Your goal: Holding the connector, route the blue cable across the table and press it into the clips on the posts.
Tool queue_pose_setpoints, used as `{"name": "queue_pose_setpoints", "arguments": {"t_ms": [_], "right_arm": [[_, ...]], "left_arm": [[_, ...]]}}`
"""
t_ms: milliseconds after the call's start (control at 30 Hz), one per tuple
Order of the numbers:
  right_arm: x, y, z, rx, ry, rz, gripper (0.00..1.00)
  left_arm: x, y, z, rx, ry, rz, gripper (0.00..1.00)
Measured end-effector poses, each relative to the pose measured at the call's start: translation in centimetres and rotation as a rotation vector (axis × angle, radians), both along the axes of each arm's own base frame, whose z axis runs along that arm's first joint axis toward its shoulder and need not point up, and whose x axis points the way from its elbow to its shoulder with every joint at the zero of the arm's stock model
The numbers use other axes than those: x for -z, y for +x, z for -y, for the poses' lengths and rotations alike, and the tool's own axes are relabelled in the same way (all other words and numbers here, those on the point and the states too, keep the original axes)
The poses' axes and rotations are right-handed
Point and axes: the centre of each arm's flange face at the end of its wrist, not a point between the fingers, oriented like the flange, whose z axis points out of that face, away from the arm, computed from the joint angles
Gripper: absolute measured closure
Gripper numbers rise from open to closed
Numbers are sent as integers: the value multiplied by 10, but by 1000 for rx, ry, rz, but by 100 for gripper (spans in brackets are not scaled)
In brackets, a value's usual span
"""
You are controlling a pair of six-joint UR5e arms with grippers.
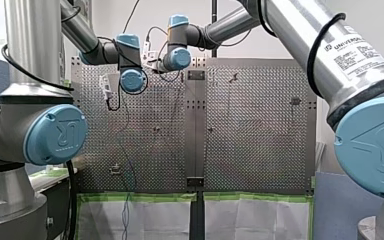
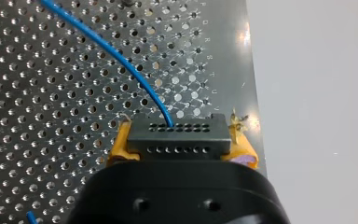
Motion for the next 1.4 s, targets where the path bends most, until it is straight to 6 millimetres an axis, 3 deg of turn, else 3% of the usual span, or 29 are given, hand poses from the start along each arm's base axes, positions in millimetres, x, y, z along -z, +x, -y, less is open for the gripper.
{"name": "queue_pose_setpoints", "arguments": {"t_ms": [233,633,1067,1400], "right_arm": [[0,0,-2,-2,6,-7,100],[1,-5,4,12,16,-20,100],[11,2,3,-44,22,-25,100],[5,2,10,-43,20,-6,100]], "left_arm": [[17,11,-6,-17,0,-28,100],[14,30,-50,-46,-49,-10,100],[-19,52,-103,-105,-57,39,100],[-22,68,-143,-140,-47,57,100]]}}
